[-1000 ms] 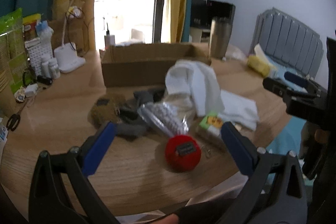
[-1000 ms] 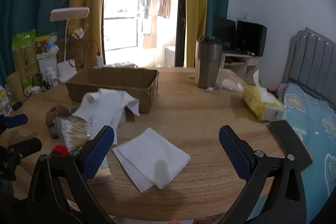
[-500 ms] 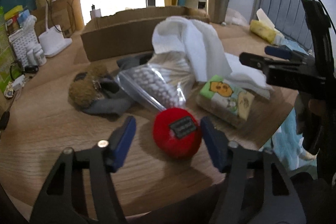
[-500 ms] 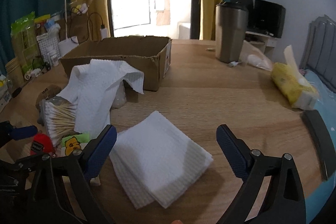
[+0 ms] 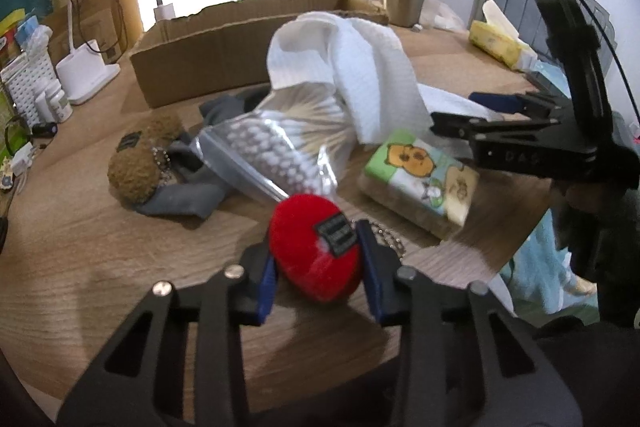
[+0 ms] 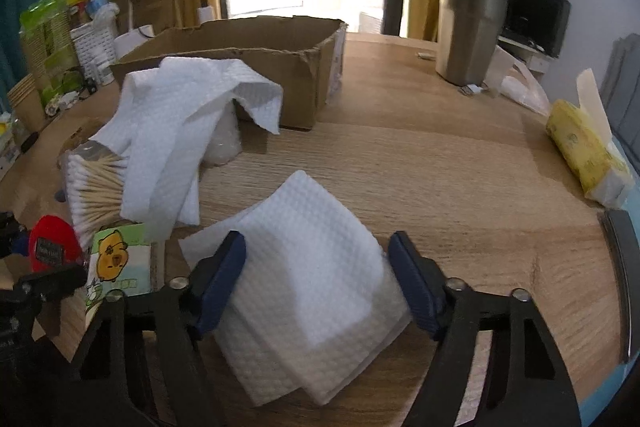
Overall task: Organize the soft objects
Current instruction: 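Grasp the red tape measure with the left tool while the right tool grasps the white wipes, then carry the tape measure and wipes into the cardboard box and release both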
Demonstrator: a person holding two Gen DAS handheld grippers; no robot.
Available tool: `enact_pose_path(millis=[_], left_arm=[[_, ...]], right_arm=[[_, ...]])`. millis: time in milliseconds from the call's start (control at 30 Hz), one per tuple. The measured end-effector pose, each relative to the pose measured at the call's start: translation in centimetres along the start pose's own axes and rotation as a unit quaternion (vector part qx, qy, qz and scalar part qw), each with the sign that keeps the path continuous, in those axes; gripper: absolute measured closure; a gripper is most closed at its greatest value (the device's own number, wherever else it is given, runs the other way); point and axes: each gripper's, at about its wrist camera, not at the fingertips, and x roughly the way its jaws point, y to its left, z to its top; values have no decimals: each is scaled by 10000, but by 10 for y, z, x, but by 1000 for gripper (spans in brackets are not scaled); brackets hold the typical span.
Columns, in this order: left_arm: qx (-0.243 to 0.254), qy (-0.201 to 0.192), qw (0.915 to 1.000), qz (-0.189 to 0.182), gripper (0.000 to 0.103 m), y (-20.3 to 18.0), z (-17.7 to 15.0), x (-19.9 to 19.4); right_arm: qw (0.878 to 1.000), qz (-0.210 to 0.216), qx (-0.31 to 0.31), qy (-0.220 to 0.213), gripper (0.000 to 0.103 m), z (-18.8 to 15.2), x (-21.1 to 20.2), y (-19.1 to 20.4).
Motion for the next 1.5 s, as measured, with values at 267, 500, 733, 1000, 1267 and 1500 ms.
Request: enact_pose_path(millis=[267, 500, 733, 1000, 1267, 1500], left_arm=[[-174, -321, 9993, -30, 66, 12, 5, -17], [-309, -768, 9966, 15, 66, 28, 23, -38], [-332, -1046, 9940, -4, 66, 37, 45, -49], [-352, -1488, 9882, 23, 66, 53, 80, -62], [-486, -1834, 9818, 95, 66, 80, 118, -59], [-529, -2026, 9778, 73, 66, 96, 155, -42]], right_arm=[[9996, 247, -141, 15, 86, 5, -1, 8], [9991, 208, 33, -358, 87, 21, -24, -3], [9960, 67, 183, -876, 87, 47, -50, -17], [9922, 116, 68, -1238, 87, 78, -57, -12], [9885, 237, -15, -1496, 87, 111, -49, -5], [9845, 414, -190, -1692, 87, 142, -33, 1]])
